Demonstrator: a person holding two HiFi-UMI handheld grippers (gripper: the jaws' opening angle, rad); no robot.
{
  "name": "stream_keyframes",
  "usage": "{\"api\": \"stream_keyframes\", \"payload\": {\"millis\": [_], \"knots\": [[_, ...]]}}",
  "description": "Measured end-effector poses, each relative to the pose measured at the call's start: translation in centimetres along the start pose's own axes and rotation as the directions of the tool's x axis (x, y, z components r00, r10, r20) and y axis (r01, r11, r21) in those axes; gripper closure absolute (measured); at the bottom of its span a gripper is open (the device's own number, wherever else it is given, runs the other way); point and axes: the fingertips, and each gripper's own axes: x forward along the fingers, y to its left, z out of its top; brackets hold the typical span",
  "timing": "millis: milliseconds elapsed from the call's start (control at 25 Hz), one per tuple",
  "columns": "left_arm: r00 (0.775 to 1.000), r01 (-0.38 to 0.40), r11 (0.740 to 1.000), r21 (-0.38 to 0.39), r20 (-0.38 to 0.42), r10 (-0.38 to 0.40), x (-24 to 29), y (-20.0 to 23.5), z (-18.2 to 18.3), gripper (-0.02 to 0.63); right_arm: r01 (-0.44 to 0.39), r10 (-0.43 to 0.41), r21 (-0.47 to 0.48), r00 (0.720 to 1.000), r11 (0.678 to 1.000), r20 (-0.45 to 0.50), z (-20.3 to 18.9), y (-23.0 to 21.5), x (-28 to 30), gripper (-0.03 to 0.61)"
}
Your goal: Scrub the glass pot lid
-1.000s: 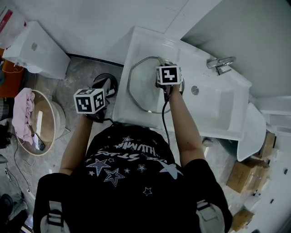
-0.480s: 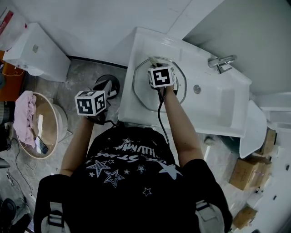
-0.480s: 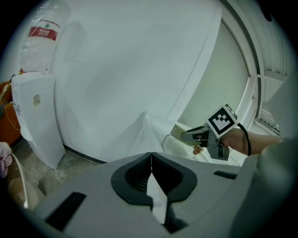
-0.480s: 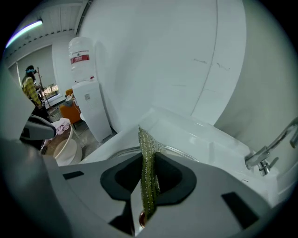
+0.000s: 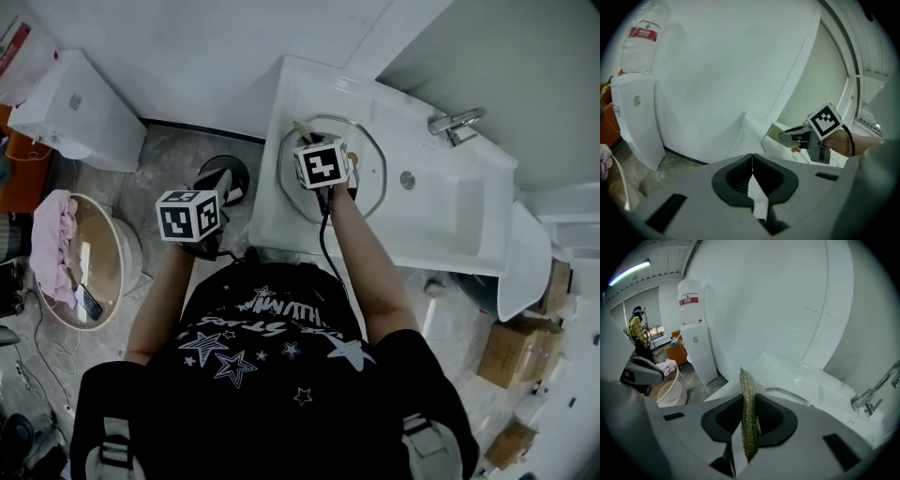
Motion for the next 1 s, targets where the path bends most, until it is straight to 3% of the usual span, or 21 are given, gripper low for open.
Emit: {"api": "stream_keyframes", "payload": {"millis": [600, 1000], "knots": [[0.997, 0.072, 0.997, 0.036, -0.027, -0.071, 0.5, -2.4, -0.6, 0.604, -0.062, 0.039, 0.155, 0.989, 0.986, 0.145, -0.9, 0.7, -4.1, 0.508], [0.99, 0.136, 0.987, 0.083, -0.033, -0.134, 2.1, -7.7, -0.6, 0.604, -0.114, 0.06, 0.223, 0.97, 0.968, 0.234, -4.4, 0.1, -8.9, 0.51]]}}
